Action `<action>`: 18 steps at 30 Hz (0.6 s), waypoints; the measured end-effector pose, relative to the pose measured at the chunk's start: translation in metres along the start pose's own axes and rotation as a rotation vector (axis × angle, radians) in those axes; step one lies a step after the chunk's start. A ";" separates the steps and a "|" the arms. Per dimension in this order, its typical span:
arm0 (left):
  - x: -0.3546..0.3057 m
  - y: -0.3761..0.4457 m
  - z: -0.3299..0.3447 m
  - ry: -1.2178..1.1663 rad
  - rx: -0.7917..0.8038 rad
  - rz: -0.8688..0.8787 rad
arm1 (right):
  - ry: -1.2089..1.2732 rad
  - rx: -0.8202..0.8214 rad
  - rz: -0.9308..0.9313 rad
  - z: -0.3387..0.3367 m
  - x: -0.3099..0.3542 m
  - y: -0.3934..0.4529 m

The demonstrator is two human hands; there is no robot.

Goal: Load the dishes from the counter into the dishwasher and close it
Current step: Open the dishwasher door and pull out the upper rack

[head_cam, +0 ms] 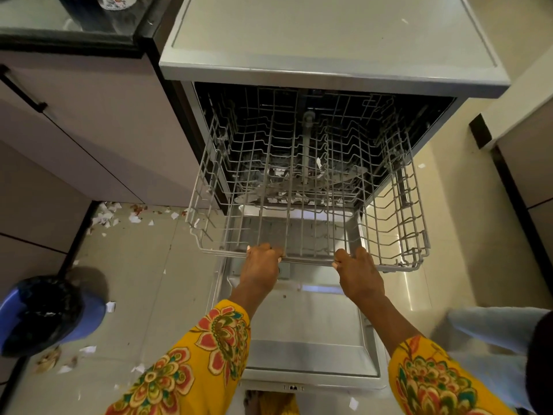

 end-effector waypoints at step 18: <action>-0.006 -0.001 -0.024 0.135 0.413 -0.035 | 0.035 0.449 -0.033 -0.026 0.014 0.023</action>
Point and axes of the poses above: each hand's wrist, its own y-axis towards the middle knuckle, its own z-axis out of the palm, x = y × z, the point moved 5 cm from there along y, towards the middle knuckle, and after that the axes turned 5 degrees about -z, right-handed, at the moved point
